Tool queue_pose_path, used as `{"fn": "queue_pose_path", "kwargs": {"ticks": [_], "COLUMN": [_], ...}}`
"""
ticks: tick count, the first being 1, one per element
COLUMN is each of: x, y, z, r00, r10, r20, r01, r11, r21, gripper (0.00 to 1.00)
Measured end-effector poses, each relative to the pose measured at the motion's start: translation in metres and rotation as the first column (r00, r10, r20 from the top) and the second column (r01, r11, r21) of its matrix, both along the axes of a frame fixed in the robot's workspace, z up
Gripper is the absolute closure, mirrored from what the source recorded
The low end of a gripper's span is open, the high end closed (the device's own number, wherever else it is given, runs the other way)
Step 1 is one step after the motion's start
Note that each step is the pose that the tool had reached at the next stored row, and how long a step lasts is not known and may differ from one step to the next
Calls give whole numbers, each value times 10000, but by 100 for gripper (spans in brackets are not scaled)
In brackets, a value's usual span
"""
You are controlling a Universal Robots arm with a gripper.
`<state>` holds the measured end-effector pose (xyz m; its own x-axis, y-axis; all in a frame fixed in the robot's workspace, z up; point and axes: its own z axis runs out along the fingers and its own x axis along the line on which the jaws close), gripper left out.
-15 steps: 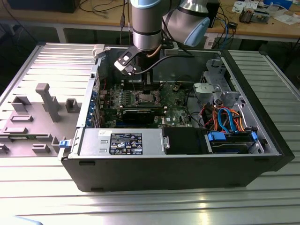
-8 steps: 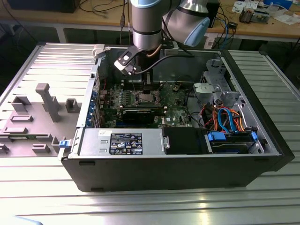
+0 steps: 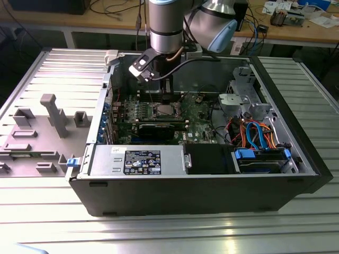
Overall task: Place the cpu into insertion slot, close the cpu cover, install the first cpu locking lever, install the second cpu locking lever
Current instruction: 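Close the cpu cover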
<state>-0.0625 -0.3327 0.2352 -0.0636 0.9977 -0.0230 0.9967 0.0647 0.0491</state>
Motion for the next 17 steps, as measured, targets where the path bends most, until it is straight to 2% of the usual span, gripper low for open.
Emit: {"fn": "queue_pose_path", "kwargs": {"ticks": [17], "x": [0], "y": [0], "z": [179], "r00": [10000], "r10": [0], "r20": [0], "r01": [0], "r11": [10000], "r21": [0], "gripper": [89]}}
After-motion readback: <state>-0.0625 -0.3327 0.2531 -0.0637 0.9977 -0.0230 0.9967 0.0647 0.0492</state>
